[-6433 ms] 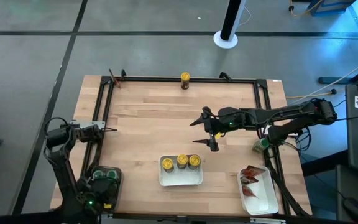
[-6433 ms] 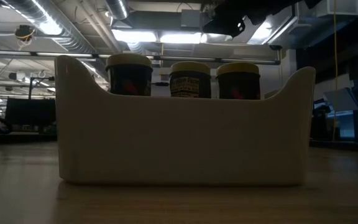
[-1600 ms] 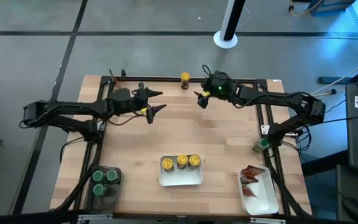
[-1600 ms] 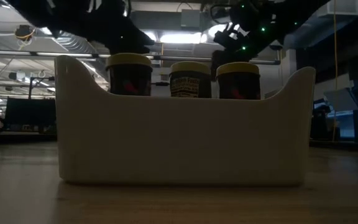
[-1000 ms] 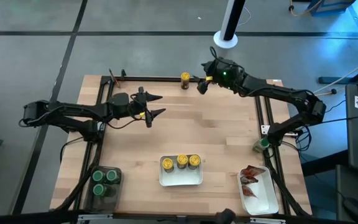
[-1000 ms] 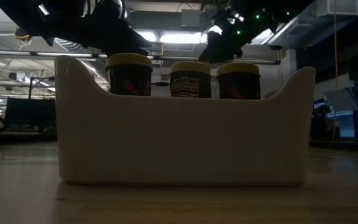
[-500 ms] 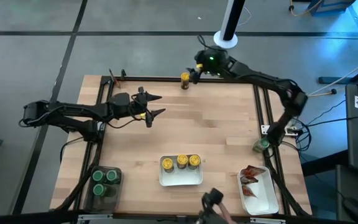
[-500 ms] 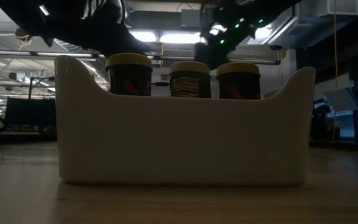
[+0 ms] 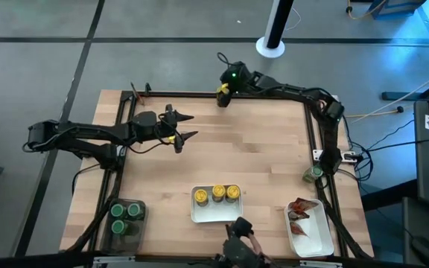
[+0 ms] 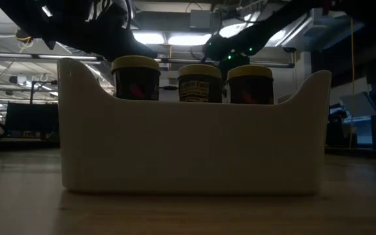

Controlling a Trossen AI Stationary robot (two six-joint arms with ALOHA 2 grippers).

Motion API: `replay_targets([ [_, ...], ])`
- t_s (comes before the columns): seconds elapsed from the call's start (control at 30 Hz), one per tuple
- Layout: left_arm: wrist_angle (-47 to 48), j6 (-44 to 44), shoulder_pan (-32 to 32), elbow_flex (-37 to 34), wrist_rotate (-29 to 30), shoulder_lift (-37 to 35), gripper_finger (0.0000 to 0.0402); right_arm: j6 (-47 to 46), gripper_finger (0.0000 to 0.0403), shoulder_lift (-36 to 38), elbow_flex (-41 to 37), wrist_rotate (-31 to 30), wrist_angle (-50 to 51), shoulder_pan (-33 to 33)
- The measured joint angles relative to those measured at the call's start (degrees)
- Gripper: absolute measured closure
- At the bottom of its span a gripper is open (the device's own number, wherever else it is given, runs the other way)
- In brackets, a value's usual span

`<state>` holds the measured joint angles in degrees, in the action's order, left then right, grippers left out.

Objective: Sort spices by type
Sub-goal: Put the yellow seasoning bottle into the left white bin

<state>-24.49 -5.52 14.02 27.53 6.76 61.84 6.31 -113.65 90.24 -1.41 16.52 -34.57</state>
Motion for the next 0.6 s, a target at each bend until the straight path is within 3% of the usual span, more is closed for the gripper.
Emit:
replay_targets([
  [0.6,-0.12,-0.55,0.00,0.00,0.02,0.00,0.0122,0.17,0.0061,-4.97,0.00,-1.42,-1.57,-0.50],
])
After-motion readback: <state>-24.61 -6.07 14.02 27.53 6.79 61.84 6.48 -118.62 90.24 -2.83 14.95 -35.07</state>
